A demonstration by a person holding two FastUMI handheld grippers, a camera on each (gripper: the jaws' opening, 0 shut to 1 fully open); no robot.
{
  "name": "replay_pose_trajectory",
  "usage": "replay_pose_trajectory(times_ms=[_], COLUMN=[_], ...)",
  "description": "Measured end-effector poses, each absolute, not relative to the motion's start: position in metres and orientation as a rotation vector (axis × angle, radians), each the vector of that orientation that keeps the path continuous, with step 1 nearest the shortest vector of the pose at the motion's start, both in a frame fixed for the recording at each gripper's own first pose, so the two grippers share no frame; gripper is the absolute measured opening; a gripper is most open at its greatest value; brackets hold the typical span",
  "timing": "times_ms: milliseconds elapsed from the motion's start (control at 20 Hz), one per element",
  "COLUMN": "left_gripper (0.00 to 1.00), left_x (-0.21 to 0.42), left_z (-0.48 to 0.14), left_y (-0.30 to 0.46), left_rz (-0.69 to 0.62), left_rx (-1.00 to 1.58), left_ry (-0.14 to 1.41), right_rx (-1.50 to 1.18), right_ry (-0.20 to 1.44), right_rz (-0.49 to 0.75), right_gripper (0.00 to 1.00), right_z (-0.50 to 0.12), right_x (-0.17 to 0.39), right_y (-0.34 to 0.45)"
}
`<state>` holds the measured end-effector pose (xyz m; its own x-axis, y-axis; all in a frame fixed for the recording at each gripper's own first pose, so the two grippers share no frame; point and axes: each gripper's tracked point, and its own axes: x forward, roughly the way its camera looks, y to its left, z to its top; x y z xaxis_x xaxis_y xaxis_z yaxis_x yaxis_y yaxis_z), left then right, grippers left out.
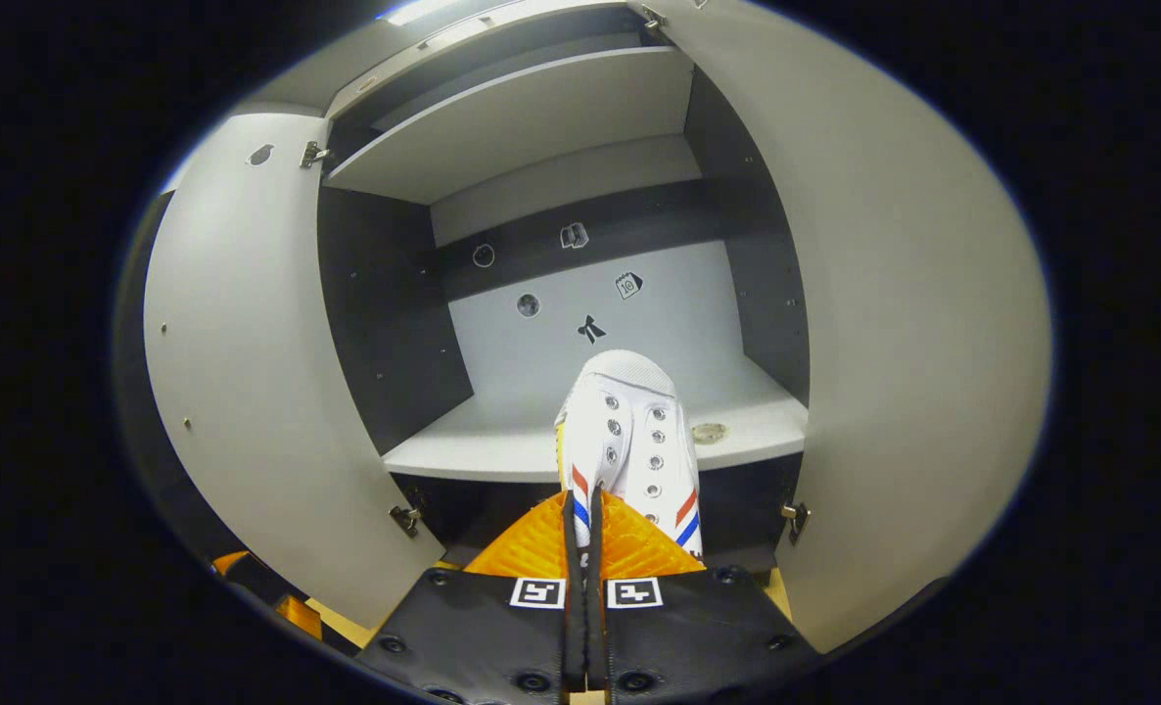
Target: Grab one shoe with the right hand and put it into the shoe cabinet, grab the other shoe with the left hand and put it into the shoe cabinet; then close the right door with the right hand and the left door with the left hand.
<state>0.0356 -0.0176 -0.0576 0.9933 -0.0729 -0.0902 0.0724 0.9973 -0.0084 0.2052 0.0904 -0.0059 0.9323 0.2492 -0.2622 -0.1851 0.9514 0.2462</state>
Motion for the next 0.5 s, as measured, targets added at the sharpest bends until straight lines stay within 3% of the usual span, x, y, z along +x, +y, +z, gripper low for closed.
replay_pose_trajectory(times_ms=[300,400,500], left_gripper=[0.92,0.92,0.92], left_x=[0.047,0.051,0.054], left_z=[-0.068,-0.072,-0.076], left_y=[-0.009,-0.008,-0.007], left_rz=[-0.093,-0.099,-0.106], left_rx=[-0.041,-0.044,-0.049], left_ry=[0.107,0.115,0.125], right_rx=[0.179,0.175,0.175], right_ry=[0.282,0.281,0.285], right_rz=[0.189,0.18,0.172], right_gripper=[0.0,0.05,0.01], right_z=[0.025,0.035,0.042], right_x=[0.262,0.285,0.308], right_y=[0.089,0.092,0.095])
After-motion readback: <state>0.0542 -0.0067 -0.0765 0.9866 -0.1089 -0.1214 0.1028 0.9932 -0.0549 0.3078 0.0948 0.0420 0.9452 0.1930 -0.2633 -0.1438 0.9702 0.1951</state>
